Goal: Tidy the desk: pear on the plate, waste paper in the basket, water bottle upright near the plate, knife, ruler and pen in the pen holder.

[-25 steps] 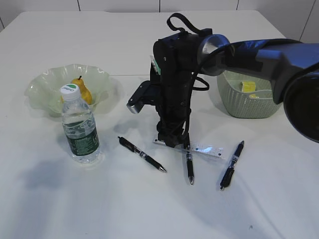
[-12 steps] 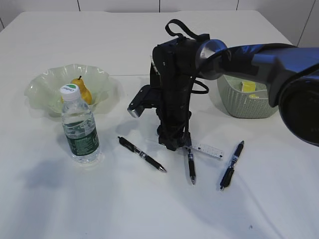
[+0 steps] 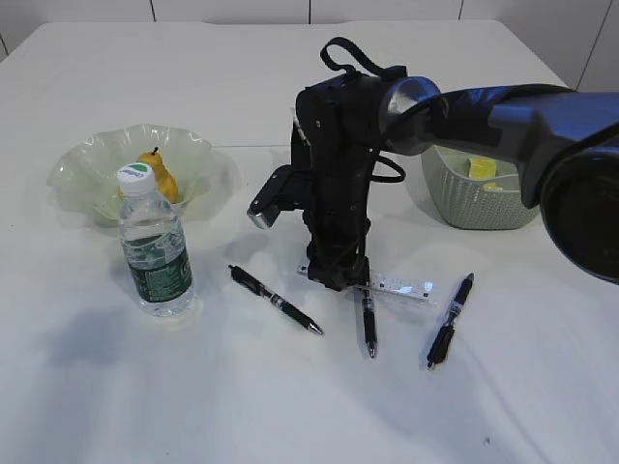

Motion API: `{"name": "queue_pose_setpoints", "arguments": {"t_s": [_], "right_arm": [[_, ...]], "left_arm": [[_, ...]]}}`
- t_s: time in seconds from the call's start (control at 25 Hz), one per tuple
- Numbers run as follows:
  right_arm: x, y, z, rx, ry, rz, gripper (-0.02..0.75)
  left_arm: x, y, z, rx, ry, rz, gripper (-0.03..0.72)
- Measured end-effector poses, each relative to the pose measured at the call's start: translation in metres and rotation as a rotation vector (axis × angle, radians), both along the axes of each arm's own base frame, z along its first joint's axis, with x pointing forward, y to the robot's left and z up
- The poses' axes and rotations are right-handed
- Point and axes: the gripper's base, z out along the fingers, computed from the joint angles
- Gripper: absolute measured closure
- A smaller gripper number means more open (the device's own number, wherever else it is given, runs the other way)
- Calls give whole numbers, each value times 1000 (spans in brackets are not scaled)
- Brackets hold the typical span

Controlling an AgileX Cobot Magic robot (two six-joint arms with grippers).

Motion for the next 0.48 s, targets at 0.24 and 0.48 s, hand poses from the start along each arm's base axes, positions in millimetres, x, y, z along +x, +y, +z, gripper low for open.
{"name": "queue_pose_setpoints", "arguments": {"t_s": [0.24,0.48], "right_arm": [[0,0,0,0,0,0,456],[0,0,0,0,0,0,456]], "left_arm": [[0,0,0,0,0,0,232],[0,0,0,0,0,0,232]]}}
